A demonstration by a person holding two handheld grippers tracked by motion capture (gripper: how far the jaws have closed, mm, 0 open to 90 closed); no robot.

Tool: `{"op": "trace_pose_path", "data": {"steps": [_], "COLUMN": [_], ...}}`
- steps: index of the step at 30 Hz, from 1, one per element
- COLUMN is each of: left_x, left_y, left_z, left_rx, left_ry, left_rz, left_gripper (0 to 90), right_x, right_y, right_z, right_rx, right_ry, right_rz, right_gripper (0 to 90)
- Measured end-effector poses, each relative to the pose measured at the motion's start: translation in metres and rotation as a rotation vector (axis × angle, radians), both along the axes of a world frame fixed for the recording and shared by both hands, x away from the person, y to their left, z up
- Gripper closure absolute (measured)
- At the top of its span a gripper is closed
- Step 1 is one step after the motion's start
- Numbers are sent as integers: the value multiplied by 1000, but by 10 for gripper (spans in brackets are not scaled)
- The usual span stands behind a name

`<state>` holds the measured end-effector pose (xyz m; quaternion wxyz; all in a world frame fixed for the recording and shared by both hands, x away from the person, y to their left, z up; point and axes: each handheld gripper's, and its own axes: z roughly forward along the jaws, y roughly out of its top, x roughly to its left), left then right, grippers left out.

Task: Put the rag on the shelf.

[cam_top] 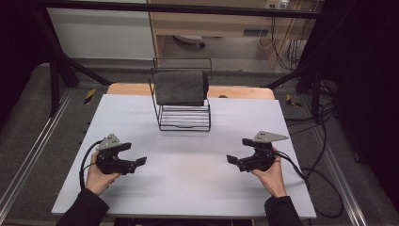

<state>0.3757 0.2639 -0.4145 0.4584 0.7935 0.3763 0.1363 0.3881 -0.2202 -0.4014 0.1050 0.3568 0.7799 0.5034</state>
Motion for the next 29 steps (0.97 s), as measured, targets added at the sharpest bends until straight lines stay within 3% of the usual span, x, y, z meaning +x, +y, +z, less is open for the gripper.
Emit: {"op": "trace_pose_path", "data": {"steps": [13,16,20,29], "left_x": [-8,-9,-11,-12], "left_y": [12,13,12,13], "left_z": [-21,-25,-29,-33], "left_rx": [28,30,55,59], "left_ry": [42,56,62,66], "left_rz": [-4,-5,-13,-15], "left_gripper": [90,93,91,88], "right_x": [-13,-16,-19,-21], "right_y": [-35,-40,-44,-46], "right_z": [-38,-42,-46,-49], "right_rx": [-45,-53,-58,-60], "right_ry": [51,68,61,58], "right_rz": [-29,-40,-49,-58], "right_gripper": [6,6,6,6]}}
